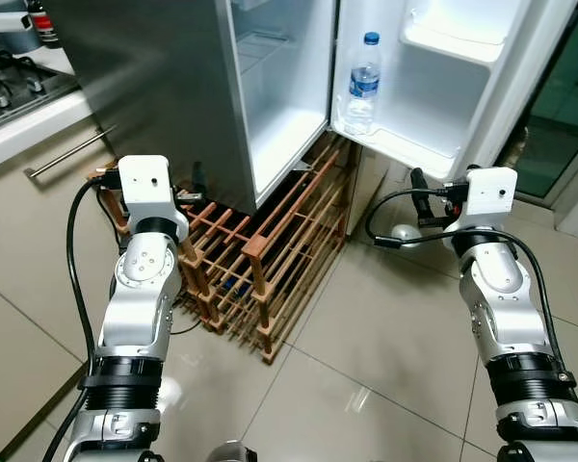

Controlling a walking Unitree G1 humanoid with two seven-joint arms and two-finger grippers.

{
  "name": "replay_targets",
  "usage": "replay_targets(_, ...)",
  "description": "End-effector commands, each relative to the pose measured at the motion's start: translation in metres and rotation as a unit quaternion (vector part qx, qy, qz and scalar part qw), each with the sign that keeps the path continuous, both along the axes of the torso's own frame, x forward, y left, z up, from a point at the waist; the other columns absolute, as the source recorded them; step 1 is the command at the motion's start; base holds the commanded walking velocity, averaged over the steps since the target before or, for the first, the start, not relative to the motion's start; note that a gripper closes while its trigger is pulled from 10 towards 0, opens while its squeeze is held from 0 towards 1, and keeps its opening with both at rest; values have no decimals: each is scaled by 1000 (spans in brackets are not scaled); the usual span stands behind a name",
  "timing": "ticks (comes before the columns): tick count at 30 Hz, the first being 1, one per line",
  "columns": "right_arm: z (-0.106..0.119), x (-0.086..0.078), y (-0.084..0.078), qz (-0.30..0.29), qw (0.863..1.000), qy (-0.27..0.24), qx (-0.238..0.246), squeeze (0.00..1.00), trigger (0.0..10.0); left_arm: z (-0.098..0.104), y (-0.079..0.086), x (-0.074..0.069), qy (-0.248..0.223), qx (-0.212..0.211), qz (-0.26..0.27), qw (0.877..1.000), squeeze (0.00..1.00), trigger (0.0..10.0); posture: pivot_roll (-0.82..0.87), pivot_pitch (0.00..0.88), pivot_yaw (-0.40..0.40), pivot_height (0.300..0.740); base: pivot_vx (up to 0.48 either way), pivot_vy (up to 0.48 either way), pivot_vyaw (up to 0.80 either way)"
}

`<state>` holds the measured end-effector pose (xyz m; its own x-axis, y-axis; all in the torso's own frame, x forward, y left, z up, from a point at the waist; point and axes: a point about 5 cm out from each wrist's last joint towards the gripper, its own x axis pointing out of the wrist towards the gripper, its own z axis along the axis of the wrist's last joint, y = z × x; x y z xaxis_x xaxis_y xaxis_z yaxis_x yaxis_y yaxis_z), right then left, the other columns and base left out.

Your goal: Restocking fridge

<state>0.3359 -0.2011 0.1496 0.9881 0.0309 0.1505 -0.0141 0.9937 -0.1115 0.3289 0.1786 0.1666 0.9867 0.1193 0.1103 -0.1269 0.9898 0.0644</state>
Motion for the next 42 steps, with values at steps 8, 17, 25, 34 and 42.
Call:
replay_targets(8,3,5,4,7,1000,-3,-6,110,10000,-3,-1,-1,14,13,16,1000,0,10000,-68,2,46,740,0,-480,437)
replay_targets(17,7,8,4,11,1000,-9,-12,133,10000,-10,-3,0,32,2,18,999,0,10000,-70,4,40,740,0,-480,422)
replay_targets(25,1,2,9,1,1000,-3,-10,75,10000,-11,-5,-4,16,-21,-20,999,0,10000,-67,5,36,740,0,-60,324)
replay_targets(34,-7,-11,41,36,999,-7,11,145,10000,-4,-12,-4,-8,-12,-49,999,0,10000,-82,3,42,740,0,0,258)
replay_targets(42,-7,-12,44,43,999,0,13,227,10000,-2,-23,-3,-17,-10,-80,997,0,10000,-86,2,38,740,0,0,555)
